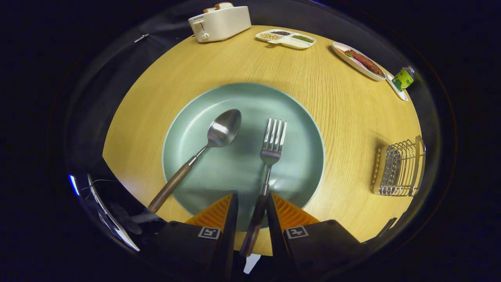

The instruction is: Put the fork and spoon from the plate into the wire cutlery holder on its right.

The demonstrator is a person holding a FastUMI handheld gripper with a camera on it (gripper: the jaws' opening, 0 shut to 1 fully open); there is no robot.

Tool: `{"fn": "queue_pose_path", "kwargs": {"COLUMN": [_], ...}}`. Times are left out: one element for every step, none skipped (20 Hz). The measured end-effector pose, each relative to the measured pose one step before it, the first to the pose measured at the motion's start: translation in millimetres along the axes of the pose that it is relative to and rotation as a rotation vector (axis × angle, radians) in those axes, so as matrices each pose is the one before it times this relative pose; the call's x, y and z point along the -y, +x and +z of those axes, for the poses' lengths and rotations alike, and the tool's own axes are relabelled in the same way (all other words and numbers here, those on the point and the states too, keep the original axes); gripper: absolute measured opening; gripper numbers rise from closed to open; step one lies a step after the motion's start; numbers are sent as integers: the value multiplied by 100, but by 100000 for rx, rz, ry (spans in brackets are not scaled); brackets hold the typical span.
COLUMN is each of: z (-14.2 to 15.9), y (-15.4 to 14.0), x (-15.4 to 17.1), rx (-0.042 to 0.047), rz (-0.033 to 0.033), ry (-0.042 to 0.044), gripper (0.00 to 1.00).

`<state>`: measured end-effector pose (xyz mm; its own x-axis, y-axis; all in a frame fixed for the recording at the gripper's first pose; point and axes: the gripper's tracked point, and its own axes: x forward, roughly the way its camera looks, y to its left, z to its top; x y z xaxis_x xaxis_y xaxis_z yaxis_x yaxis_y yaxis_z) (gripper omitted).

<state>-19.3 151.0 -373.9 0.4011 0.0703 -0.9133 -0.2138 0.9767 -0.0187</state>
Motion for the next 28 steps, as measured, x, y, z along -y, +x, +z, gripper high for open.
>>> {"fn": "queue_pose_path", "kwargs": {"z": [-205,271,197,286,-139,302,-182,98,46,250,165,333,236,291,140,142,82,133,42,4,12,-143,-182,-212,-245,-128,-297,-324], "y": [-155,-313,631,-279,235,232,-226,16,-234,-368,-472,-493,-670,-715,-877,-916,-1060,-1112,-1074,-1120,-1213,-1198,-1138,-1202,-1068,-1002,-1003,-770], "x": [289,97,452,-71,-214,-185,162,193,182,62,148,77,138,225,136,102,188,405,503,716,859,808,890,935,998,1283,1462,1361], "rx": [-1386,-49,186,-31,-152,-690,-715,91,103,401,302,1062,814,983,497,415,210,455,176,210,138,-350,-678,-903,-1233,-585,-1211,-1547], "rz": [-1066,-19,-986,1819,2472,2509,1079,231,484,1058,822,742,713,406,796,1204,1145,582,525,-80,-176,151,449,757,344,-696,-1224,-1364], "ry": [-185,710,681,1155,604,-431,-46,253,1213,1970,1652,1285,149,-420,-478,-159,-386,-450,-1229,-1552,-931,14,545,750,424,48,-456,36], "gripper": [42,37,24,19,13,11,9,8,8,8,8,9,8,8,8,8,8,8,8,8,8,8,8,8,8,8,8,8]}}
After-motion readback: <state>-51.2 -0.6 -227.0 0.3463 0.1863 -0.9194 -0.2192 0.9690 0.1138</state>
